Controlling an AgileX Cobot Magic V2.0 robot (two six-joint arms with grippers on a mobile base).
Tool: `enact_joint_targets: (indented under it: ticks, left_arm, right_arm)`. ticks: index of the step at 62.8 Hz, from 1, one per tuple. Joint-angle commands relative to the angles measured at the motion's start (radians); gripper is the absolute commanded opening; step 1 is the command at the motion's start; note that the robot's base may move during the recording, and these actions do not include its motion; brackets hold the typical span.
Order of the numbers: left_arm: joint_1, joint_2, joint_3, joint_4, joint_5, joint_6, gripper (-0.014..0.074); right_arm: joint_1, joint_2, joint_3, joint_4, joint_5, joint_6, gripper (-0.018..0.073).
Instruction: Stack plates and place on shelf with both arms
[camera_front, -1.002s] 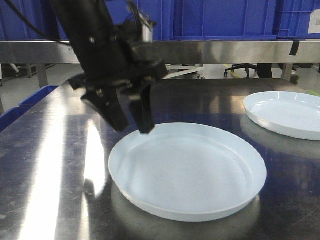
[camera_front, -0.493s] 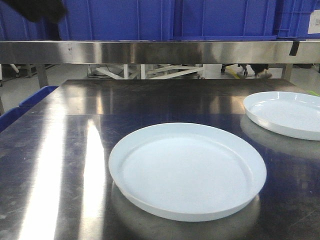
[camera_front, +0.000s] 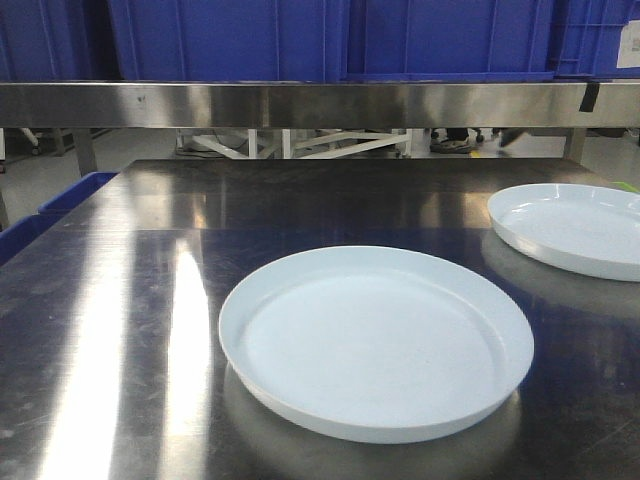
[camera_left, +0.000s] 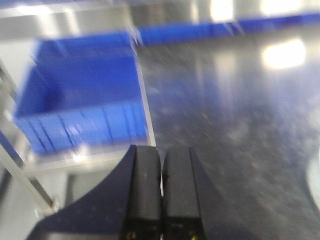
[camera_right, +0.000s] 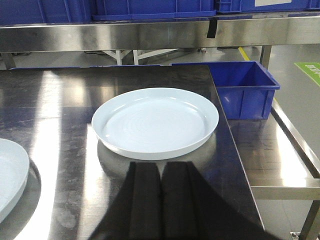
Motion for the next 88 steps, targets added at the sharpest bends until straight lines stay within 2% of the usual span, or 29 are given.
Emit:
enact_joint_targets:
  ticks: [1,11,19,34,43,56,63,74,80,88]
  left_arm:
    - [0.019,-0.091,0.049,-0.001,-0.132,-0.010,0.0084]
    - [0.030,-0.172,0.111,-0.001,-0.208,-0.010,0.0084]
    - [0.030,-0.172,0.113,-0.001,-0.269,-0.010,0.0084]
    - [0.030,-0.172,0.113,-0.001,-0.285,-0.010,0.0084]
    - [0.030,-0.172,0.113,-0.001,-0.285,-0.010,0.0084]
    - [0.030,-0.172,0.113,-0.001,-0.285,-0.010,0.0084]
    - [0.030,-0.172,0.113,-0.001,-0.285,-0.010,0.0084]
    - [0.030,-0.172,0.113,-0.001,-0.285,-0.010,0.0084]
    - [0.030,-0.172,0.113,-0.001,-0.285,-0.010,0.0084]
    - [0.030,-0.172,0.113,-0.001,-0.283,-0.010,0.0084]
  right_arm:
    - [0.000,-0.021,-0.016,-0.008,-0.108,0.000,0.0057]
    - [0.000,-0.021,-0.032,-0.008,-0.169,0.000,0.0057]
    - [0.000,-0.019,-0.107,-0.008,-0.131,0.000,0.0057]
    - [0.000,0.140,-0.420,-0.008,0.071,0.000,0.0057]
    - [0.000,0.346,-0.623,-0.008,0.195,0.000,0.0057]
    - [0.000,0.662,-0.888,-0.008,0.481,0.000,0.0057]
    - [0.000,0.822,-0.992,-0.010,0.617,0.000,0.0060]
    - [-0.003,1.017,-1.104,-0.040,0.710,0.000,0.0066]
    - [-0.006,1.088,-1.137,-0.067,0.722,0.000,0.0144]
    - [-0.040,1.170,-1.169,-0.069,0.721,0.000,0.0377]
